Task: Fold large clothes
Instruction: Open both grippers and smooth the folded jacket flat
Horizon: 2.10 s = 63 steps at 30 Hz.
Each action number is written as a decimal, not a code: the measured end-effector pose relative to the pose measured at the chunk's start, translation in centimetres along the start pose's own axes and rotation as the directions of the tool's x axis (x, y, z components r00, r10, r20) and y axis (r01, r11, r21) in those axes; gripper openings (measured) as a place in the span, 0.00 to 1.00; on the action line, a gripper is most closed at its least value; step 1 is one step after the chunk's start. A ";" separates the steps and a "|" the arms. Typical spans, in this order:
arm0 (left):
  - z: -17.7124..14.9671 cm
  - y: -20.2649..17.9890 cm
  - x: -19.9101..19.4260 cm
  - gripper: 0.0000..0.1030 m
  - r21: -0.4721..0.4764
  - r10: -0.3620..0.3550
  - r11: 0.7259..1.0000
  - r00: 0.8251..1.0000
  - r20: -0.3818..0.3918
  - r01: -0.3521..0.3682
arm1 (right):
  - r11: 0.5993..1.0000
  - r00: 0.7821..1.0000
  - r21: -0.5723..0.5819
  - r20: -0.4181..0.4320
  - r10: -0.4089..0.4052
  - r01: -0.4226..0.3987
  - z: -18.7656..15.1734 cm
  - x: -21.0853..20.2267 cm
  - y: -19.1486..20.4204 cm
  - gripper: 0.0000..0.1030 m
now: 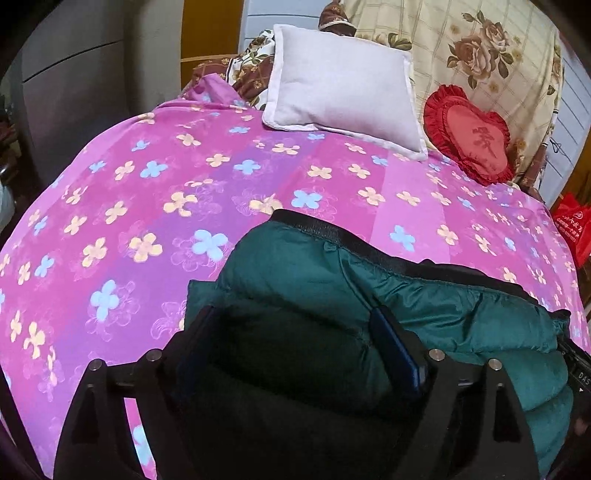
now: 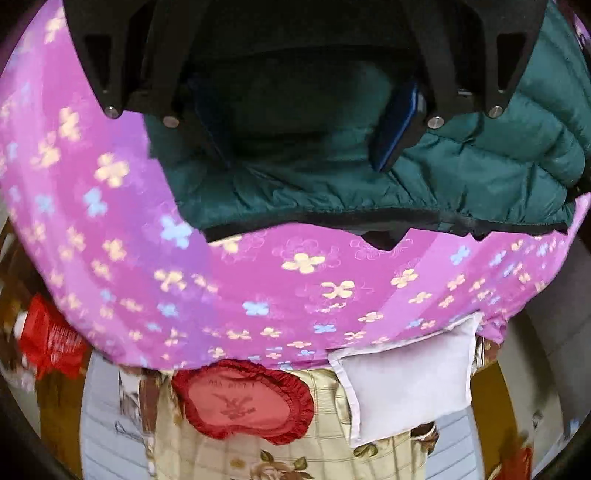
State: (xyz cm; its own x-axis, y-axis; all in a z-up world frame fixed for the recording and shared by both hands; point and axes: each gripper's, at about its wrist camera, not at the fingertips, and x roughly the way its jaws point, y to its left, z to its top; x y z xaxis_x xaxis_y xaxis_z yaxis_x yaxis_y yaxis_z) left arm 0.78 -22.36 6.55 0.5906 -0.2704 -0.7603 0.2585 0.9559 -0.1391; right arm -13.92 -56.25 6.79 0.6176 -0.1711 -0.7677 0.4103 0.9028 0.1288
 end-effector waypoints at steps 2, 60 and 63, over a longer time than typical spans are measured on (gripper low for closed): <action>0.0 0.1 0.2 0.66 -0.003 0.001 1.000 1.000 0.002 -0.001 | 1.000 1.000 0.005 0.010 -0.006 0.006 -0.2 0.4 -0.1 0.80; -5.8 1.8 -6.3 0.63 0.069 -0.062 0.996 0.994 0.093 0.056 | 1.000 0.993 0.012 0.116 -0.021 0.019 -3.9 -8.2 2.8 0.88; -5.9 1.8 -6.3 0.64 0.077 -0.058 0.996 0.994 0.097 0.051 | 0.998 0.998 0.038 0.031 -0.058 0.057 -4.1 -5.8 1.7 0.88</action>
State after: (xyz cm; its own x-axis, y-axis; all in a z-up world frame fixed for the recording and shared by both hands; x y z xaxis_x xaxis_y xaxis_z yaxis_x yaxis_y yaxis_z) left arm -6.93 -18.28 7.34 0.6462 -0.3353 -0.6856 0.3465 0.9293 -0.1279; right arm -19.58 -52.12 8.87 0.6133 -0.2353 -0.7540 0.4699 0.8760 0.1088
